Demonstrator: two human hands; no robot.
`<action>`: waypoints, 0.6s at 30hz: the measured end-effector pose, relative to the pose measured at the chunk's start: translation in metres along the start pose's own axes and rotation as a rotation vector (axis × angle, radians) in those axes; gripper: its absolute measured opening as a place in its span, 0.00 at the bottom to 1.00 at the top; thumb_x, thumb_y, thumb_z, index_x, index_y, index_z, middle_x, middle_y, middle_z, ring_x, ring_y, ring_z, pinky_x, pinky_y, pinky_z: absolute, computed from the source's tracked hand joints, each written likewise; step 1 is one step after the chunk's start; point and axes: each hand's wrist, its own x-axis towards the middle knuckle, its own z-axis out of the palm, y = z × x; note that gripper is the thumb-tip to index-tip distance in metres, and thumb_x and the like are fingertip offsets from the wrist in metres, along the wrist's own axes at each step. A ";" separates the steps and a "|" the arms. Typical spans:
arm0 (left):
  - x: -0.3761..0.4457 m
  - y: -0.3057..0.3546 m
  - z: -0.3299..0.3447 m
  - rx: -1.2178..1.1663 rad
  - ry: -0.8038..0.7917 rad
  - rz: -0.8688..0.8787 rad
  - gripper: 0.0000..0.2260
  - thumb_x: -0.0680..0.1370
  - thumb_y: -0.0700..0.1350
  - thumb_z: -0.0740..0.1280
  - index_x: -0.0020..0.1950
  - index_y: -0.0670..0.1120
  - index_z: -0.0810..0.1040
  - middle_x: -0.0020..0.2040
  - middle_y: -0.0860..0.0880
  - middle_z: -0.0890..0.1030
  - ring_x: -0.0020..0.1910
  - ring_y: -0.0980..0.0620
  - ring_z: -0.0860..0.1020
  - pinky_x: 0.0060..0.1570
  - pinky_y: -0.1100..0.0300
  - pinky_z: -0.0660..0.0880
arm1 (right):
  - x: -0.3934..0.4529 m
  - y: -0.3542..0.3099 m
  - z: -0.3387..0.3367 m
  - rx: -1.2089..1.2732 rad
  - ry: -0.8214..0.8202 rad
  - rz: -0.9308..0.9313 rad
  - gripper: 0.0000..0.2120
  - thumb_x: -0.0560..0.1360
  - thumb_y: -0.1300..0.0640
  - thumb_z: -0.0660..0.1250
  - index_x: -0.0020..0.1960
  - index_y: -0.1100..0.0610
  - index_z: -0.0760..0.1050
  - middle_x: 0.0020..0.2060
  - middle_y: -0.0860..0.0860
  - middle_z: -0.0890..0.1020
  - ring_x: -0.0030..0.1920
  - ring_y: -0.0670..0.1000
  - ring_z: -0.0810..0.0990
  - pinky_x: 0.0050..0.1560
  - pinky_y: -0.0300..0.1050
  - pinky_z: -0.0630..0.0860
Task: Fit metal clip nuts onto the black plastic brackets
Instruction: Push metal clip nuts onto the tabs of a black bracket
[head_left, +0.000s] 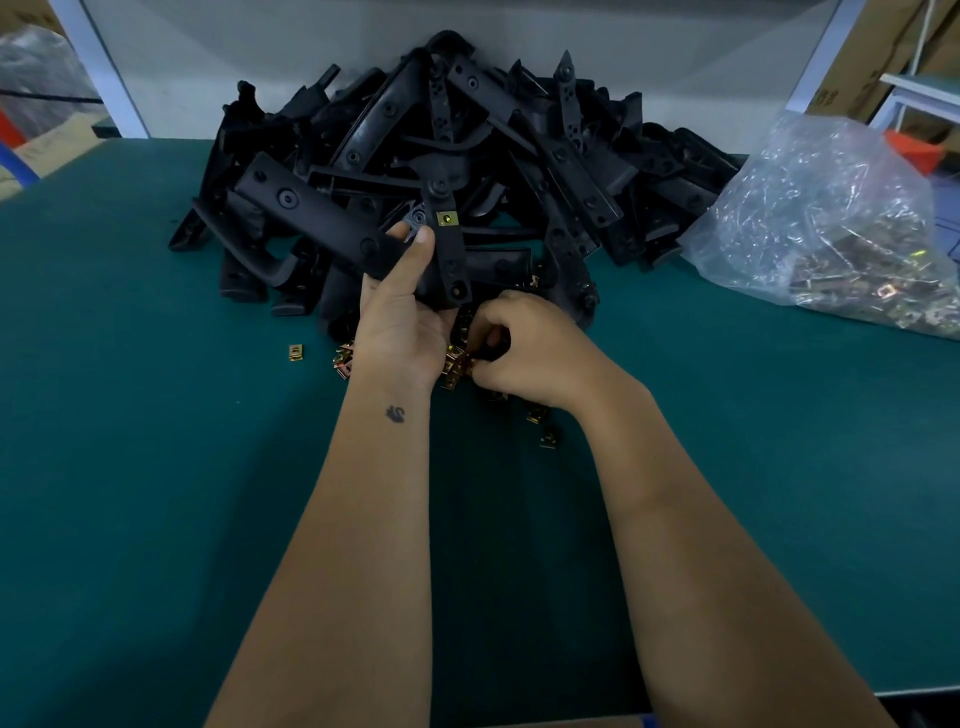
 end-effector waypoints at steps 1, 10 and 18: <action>0.000 0.000 0.000 -0.003 0.004 0.001 0.06 0.79 0.37 0.68 0.51 0.47 0.77 0.52 0.46 0.84 0.53 0.47 0.83 0.45 0.50 0.82 | 0.000 0.000 0.000 0.018 -0.002 0.004 0.08 0.67 0.59 0.72 0.42 0.51 0.76 0.42 0.44 0.72 0.44 0.46 0.73 0.39 0.38 0.69; 0.001 0.000 -0.001 -0.031 0.006 0.003 0.06 0.79 0.37 0.69 0.52 0.47 0.77 0.52 0.46 0.85 0.50 0.49 0.84 0.42 0.53 0.81 | -0.004 -0.003 -0.006 0.284 0.043 0.066 0.06 0.68 0.65 0.70 0.39 0.56 0.75 0.35 0.47 0.78 0.32 0.39 0.73 0.33 0.34 0.70; -0.003 0.001 0.001 -0.021 -0.003 -0.012 0.05 0.79 0.38 0.68 0.51 0.47 0.77 0.49 0.47 0.85 0.46 0.51 0.85 0.40 0.57 0.81 | -0.003 0.002 -0.013 0.634 0.314 0.093 0.09 0.71 0.66 0.74 0.42 0.52 0.81 0.36 0.46 0.82 0.36 0.38 0.78 0.42 0.32 0.75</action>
